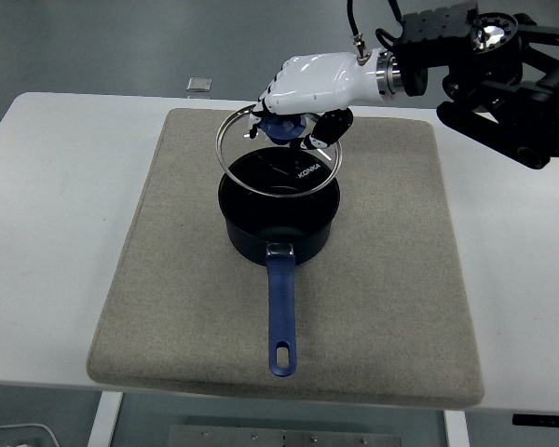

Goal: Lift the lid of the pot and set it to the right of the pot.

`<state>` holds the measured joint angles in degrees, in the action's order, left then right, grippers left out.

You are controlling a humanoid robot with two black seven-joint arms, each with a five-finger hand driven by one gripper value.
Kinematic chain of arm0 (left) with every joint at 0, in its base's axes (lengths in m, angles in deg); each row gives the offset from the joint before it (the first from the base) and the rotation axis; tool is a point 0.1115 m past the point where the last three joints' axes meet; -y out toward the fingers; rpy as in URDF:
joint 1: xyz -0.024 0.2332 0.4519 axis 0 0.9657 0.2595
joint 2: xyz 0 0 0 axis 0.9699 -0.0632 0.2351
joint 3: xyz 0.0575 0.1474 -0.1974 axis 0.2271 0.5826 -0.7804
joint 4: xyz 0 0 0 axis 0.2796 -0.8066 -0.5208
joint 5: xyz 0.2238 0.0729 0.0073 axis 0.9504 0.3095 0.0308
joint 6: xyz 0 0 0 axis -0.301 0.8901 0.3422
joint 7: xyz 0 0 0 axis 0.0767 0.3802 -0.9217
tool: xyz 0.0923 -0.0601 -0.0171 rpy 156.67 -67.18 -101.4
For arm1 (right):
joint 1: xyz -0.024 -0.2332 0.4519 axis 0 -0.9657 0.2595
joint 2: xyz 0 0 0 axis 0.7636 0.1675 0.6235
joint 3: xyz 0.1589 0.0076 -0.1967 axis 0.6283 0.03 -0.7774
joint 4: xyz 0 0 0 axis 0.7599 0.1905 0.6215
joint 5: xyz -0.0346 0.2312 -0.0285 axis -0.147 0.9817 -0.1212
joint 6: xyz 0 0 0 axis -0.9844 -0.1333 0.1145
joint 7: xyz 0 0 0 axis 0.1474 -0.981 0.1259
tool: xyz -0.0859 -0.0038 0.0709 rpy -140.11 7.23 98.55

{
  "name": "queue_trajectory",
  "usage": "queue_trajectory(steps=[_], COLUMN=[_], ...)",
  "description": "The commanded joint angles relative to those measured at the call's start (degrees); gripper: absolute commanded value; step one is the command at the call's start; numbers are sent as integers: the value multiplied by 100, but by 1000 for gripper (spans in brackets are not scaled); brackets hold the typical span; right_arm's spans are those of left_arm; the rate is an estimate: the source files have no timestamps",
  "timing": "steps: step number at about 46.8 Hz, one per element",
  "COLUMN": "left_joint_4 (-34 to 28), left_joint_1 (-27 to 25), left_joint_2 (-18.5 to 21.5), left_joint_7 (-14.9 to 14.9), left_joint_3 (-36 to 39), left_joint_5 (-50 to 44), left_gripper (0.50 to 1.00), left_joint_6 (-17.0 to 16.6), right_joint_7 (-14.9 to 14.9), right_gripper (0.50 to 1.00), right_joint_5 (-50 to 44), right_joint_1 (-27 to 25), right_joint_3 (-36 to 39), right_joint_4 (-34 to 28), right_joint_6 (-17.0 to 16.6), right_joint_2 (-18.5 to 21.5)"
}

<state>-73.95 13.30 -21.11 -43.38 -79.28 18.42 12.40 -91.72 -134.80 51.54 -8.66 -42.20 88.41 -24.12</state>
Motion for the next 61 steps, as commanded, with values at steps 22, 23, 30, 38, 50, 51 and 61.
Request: queue_trajectory(steps=[22, 23, 30, 38, 50, 51, 61], left_joint_4=[0, 0, 0, 0, 0, 0, 0], left_joint_1=[-1, -1, -1, 8, 8, -1, -1], left_joint_2=[0, 0, 0, 0, 0, 0, 0], left_joint_7=[-5, 4, 4, -5, 4, 4, -5], left_joint_3=[0, 0, 0, 9, 0, 0, 0], left_joint_5=[0, 0, 0, 0, 0, 0, 0], left_gripper=[1000, 1000, 1000, 1000, 1000, 1000, 1000], left_joint_6=[1, 1, 1, 1, 1, 1, 1], right_joint_7=[-2, -2, -2, -2, -2, -2, -2], right_gripper=[500, 500, 500, 500, 500, 500, 500], right_joint_5=[-14, -23, -32, -23, -23, -23, -23], right_joint_1=[-43, -52, -79, -96, -210, -228, -430], right_joint_3=[-81, -90, -256, -538, -819, -820, -837], right_joint_4=[-953, -997, -1234, -1428, -1586, -1612, -1753], right_joint_6=[26, 26, 52, 70, 149, 149, 211], right_joint_2=[7, 7, 7, -2, -37, -37, -81])
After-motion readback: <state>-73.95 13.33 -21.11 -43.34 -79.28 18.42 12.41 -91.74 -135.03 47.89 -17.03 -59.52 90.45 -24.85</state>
